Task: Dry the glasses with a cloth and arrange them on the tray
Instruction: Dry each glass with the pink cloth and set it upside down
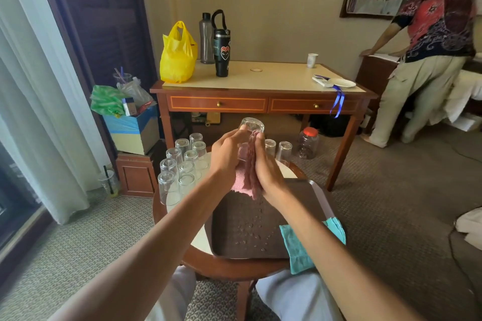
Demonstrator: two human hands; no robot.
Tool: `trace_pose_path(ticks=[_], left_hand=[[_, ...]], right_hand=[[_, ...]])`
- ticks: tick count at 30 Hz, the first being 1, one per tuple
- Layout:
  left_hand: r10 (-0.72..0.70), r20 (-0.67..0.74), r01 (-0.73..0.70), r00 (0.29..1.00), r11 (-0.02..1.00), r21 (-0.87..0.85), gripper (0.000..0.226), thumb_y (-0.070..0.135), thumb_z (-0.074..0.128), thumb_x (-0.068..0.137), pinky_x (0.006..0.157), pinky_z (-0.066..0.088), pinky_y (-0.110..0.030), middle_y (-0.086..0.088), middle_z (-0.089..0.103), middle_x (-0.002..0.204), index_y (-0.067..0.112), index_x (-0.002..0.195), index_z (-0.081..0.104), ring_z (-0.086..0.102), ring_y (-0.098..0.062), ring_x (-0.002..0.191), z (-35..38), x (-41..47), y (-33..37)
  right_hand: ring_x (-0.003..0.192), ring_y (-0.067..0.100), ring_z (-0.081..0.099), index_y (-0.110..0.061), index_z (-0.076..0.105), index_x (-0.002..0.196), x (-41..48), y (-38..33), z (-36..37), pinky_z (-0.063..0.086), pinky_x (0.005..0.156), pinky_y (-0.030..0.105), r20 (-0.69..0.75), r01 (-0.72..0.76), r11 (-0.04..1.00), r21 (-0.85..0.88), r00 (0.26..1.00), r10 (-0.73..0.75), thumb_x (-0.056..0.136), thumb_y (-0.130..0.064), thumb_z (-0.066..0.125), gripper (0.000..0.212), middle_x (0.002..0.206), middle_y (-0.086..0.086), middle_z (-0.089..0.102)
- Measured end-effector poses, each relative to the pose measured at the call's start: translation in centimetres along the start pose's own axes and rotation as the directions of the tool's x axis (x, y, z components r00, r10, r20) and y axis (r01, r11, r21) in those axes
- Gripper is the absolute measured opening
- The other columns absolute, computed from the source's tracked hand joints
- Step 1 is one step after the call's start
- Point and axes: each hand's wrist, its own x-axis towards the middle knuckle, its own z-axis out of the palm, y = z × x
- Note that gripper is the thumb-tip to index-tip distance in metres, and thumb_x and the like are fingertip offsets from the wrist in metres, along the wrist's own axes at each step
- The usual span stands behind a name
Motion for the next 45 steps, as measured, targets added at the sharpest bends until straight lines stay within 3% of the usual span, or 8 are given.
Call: trace_pose_path(ticks=[7,12,16,19,28,31,37,45], left_hand=[[-0.075,0.012,0.076,0.997,0.997,-0.017,0.025,0.035,0.061,0.1,0.079,0.049,-0.035,0.0,0.071,0.1,0.019,0.115,0.072,0.062,-0.015,0.091,-0.4,-0.5,-0.4],[-0.01,0.003,0.01,1.0,0.996,0.086,0.032,0.047,0.049,0.105,0.079,0.052,-0.034,0.001,0.073,0.097,0.025,0.102,0.072,0.068,-0.013,0.09,0.9,-1.1,0.1],[0.103,-0.04,-0.094,0.994,0.977,0.191,0.025,0.054,0.068,0.09,0.085,0.058,-0.03,-0.001,0.075,0.111,0.032,0.094,0.077,0.073,-0.013,0.099,1.5,-1.2,0.3],[0.07,-0.044,-0.063,0.997,0.988,0.143,0.027,0.043,0.067,0.095,0.058,0.055,-0.022,-0.001,0.078,0.095,0.019,0.099,0.078,0.075,-0.012,0.081,1.2,-1.1,0.8],[-0.033,-0.019,0.035,0.999,0.995,0.093,0.024,0.035,0.05,0.106,0.077,0.051,-0.034,0.003,0.072,0.097,0.021,0.111,0.069,0.066,-0.014,0.091,-0.4,-1.6,0.0],[-0.033,0.005,0.032,0.999,0.992,0.121,0.035,0.036,0.038,0.111,0.059,0.052,-0.023,0.006,0.069,0.075,0.021,0.098,0.068,0.067,-0.005,0.063,0.0,-1.7,0.2],[0.085,-0.046,-0.075,0.995,0.981,0.178,0.031,0.043,0.06,0.099,0.076,0.055,-0.03,-0.002,0.076,0.104,0.018,0.108,0.076,0.072,-0.016,0.096,0.4,-1.5,1.3],[0.013,-0.052,-0.005,0.999,0.989,0.148,0.025,0.032,0.049,0.105,0.093,0.054,-0.044,-0.003,0.073,0.109,0.024,0.111,0.072,0.065,-0.021,0.103,-0.9,-1.4,1.3]], right_hand=[[0.086,0.004,0.066,-0.017,0.052,0.118,-0.5,0.3,-0.6,0.052,0.075,0.019,-0.003,0.152,0.988,-0.037,0.988,-0.153,0.104,-0.039,0.047,0.027,0.101,0.0,0.065],[0.077,0.007,0.071,-0.025,0.068,0.116,1.3,-2.4,-1.0,0.057,0.066,0.023,-0.174,-0.018,0.999,-0.037,0.985,0.011,0.093,-0.074,0.037,0.063,0.085,-0.01,0.075],[0.109,0.022,0.067,-0.032,0.065,0.127,2.0,-2.3,-0.6,0.055,0.098,0.044,-0.12,-0.15,0.987,0.065,0.98,0.157,0.074,-0.097,0.024,0.094,0.126,0.005,0.068],[0.106,0.026,0.07,-0.03,0.072,0.108,0.7,-0.9,-0.2,0.055,0.097,0.047,-0.072,-0.125,0.989,0.082,0.989,0.131,0.092,-0.079,0.028,0.068,0.113,0.008,0.074],[0.082,0.019,0.074,-0.017,0.063,0.119,-0.6,-0.1,-0.3,0.059,0.067,0.028,-0.146,0.145,0.989,-0.014,0.979,-0.145,0.099,-0.051,0.054,0.041,0.095,0.001,0.075],[0.074,0.019,0.076,-0.017,0.071,0.108,0.4,-2.0,-0.5,0.062,0.072,0.034,-0.176,0.036,0.999,0.024,0.984,-0.031,0.093,-0.071,0.044,0.063,0.085,0.005,0.077],[0.083,0.018,0.069,-0.022,0.07,0.107,0.1,-2.4,0.5,0.058,0.078,0.035,-0.138,-0.137,0.991,0.007,0.981,0.137,0.095,-0.075,0.018,0.075,0.091,0.004,0.072],[0.085,0.005,0.07,-0.017,0.052,0.117,-1.8,0.4,1.9,0.058,0.072,0.025,-0.047,0.249,0.961,-0.119,0.966,-0.256,0.093,-0.057,0.041,0.048,0.101,0.002,0.069]])
